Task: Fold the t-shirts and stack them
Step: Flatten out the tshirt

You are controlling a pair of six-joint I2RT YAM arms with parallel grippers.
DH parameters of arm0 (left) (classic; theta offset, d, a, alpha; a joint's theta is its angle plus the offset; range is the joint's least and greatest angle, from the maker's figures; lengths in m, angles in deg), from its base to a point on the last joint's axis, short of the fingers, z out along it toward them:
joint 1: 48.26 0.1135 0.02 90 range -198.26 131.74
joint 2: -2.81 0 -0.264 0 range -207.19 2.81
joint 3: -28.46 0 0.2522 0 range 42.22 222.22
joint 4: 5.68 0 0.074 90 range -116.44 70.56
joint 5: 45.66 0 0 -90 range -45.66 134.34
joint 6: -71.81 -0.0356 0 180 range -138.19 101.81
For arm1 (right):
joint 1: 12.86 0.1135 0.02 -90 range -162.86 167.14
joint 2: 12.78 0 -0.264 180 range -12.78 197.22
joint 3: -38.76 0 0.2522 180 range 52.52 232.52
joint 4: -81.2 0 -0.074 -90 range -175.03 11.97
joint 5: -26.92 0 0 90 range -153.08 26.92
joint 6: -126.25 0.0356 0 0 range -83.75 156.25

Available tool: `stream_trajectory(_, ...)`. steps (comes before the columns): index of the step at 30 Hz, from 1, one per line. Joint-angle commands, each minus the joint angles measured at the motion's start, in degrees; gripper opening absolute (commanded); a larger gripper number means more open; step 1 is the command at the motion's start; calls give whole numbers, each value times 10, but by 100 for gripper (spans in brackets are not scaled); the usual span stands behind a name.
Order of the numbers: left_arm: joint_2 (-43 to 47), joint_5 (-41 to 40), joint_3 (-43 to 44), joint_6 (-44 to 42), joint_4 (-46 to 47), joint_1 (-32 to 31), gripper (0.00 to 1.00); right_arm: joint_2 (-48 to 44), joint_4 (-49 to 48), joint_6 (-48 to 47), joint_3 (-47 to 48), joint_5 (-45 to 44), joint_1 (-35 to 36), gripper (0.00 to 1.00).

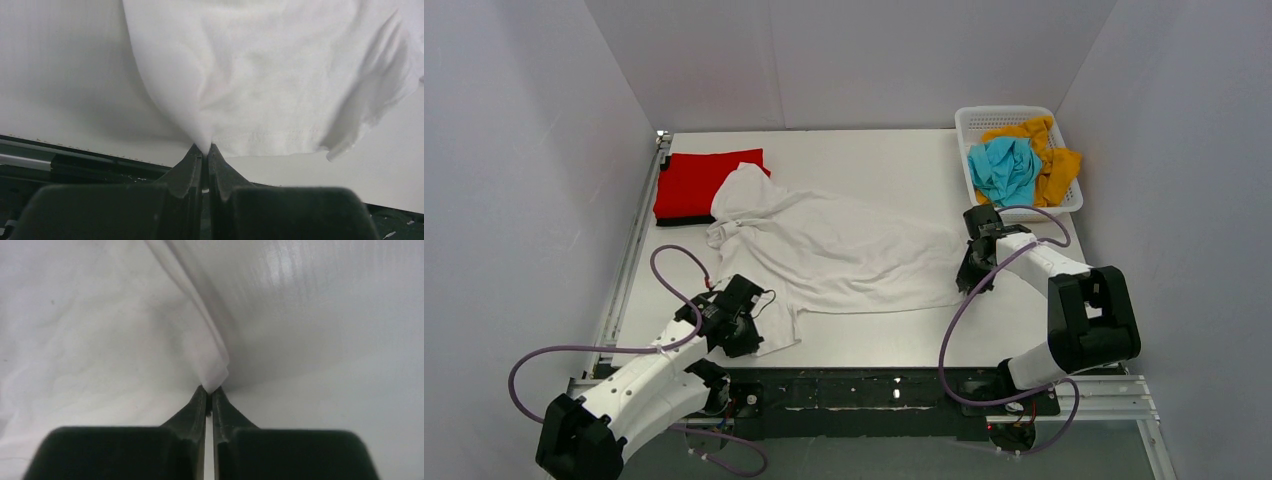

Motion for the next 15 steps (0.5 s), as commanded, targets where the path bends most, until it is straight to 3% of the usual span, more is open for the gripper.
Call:
stream_trajectory(1,16,-32,9,-4,-77,-2,0,19,-17,3,-8,7,13,1)
stream_trajectory(6,53,-98,96,-43,-114,-2,0,-62,27,-25,27,8,13,1)
stream_trajectory(15,56,-190,398,-191,-138,-2,0,-242,155,-62,221,31,12,1)
